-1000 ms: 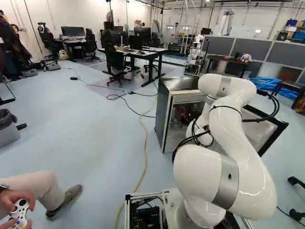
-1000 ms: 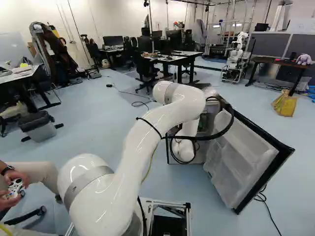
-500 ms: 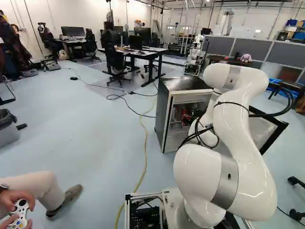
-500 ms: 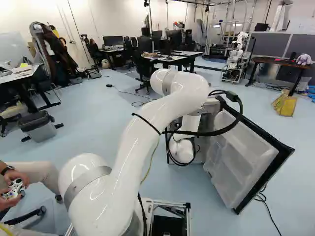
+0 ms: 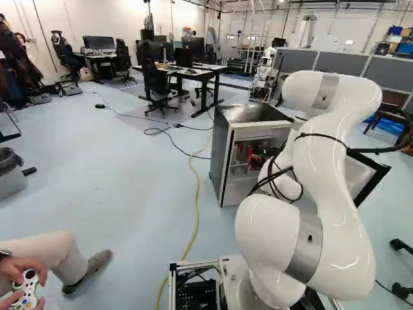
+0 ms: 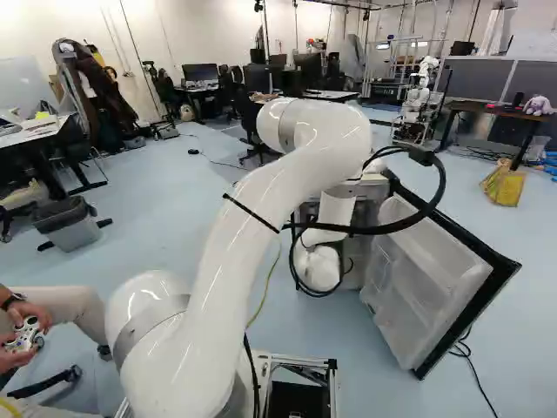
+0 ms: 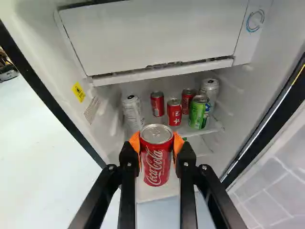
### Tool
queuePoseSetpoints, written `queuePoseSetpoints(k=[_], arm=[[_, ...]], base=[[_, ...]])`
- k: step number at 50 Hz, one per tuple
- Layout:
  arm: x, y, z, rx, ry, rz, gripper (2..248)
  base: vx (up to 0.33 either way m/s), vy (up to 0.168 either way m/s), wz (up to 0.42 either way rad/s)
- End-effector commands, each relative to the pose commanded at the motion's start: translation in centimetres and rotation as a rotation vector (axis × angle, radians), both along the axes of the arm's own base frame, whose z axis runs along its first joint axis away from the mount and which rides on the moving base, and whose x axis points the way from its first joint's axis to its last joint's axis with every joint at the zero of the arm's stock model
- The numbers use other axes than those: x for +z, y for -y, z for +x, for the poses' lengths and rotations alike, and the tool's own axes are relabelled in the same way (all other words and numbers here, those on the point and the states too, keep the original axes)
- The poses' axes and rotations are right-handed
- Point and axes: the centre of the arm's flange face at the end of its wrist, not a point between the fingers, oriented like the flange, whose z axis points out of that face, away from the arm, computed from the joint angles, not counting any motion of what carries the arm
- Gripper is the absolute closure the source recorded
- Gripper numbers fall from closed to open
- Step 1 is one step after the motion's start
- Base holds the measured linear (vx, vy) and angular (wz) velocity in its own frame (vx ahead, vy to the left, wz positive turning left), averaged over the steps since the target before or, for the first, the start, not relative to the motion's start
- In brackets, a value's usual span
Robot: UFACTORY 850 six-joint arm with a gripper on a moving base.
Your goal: Grab a drink from the fridge
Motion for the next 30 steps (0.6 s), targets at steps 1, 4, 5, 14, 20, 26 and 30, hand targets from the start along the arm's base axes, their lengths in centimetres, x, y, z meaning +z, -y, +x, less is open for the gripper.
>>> queuePoseSetpoints(k=[1, 4, 5, 14, 20, 26, 30], arm=[[0.1, 0.0, 0.0, 0.0, 0.001, 0.0, 162], [0.6, -0.2, -0.1, 0.001, 0.003, -0.002, 162], [0.7, -0.2, -0.1, 0.001, 0.004, -0.003, 162], [1.8, -0.3, -0.2, 0.002, 0.014, -0.01, 162], [2.6, -0.4, -0.3, 0.003, 0.021, -0.016, 162], [3.4, -0.4, -0.4, 0.002, 0.028, -0.021, 162], [3.9, -0.4, -0.5, 0.001, 0.033, -0.024, 162]], base=[[0.0, 0.0, 0.0], [0.0, 0.0, 0.0], [0.0, 0.0, 0.0], [0.0, 0.0, 0.0], [0.0, 0.0, 0.0], [0.0, 0.0, 0.0], [0.0, 0.0, 0.0]])
